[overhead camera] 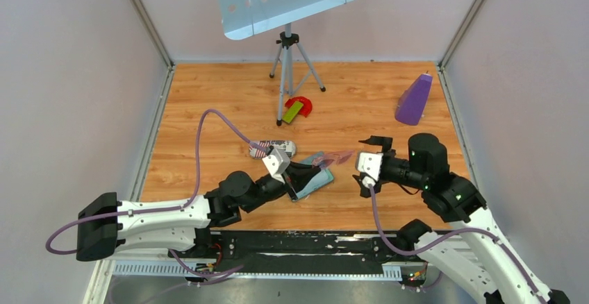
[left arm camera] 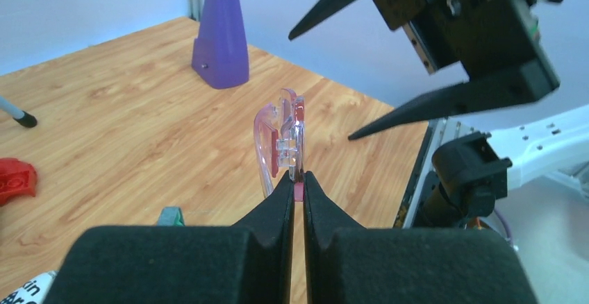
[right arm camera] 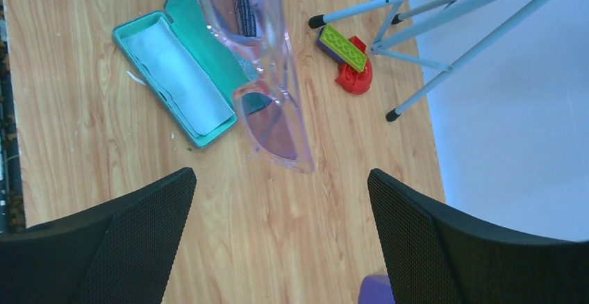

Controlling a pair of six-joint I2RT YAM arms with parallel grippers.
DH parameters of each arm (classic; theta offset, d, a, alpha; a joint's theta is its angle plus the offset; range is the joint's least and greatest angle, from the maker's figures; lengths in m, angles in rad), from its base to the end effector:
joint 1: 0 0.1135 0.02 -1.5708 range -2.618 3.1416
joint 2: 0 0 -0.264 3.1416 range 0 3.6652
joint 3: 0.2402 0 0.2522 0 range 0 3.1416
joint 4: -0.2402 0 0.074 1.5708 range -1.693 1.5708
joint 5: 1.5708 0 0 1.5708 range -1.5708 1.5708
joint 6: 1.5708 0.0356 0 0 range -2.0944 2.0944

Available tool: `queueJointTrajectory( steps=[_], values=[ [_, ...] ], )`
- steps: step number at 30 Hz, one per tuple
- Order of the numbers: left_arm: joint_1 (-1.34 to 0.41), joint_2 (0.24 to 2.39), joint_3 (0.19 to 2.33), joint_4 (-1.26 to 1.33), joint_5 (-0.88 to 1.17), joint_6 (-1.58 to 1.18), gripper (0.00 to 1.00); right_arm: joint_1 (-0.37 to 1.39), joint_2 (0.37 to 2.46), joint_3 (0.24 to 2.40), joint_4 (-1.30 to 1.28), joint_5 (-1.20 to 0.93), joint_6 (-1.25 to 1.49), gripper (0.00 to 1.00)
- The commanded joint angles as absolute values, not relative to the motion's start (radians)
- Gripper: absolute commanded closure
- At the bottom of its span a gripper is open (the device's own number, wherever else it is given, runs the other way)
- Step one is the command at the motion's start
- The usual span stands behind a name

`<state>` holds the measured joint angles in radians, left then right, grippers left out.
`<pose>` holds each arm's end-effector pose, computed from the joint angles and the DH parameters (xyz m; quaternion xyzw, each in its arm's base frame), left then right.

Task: Organize the sunglasses
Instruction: Fold the sunglasses at the center of the board.

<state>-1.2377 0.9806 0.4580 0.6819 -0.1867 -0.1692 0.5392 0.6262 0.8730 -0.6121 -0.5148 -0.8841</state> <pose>0.0791 -0.2085 0.2798 0.2678 0.5919 -0.4441 0.6170 0.1000 0.0803 0.3487 -0.6296 0.5090 0.1125 0.5761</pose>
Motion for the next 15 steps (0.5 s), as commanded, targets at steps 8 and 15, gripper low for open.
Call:
queueJointTrajectory(
  steps=[8, 15],
  values=[
    [-1.239, 0.989, 0.512, 0.785, -0.314, -0.228, 1.00, 0.692, 0.657, 0.788, -0.427, -0.318, -0.967, 0.01],
    [-1.240, 1.003, 0.533, 0.806, -0.337, -0.252, 1.00, 0.729, 0.677, 0.749, -0.304, -0.210, -0.995, 0.01]
  ],
)
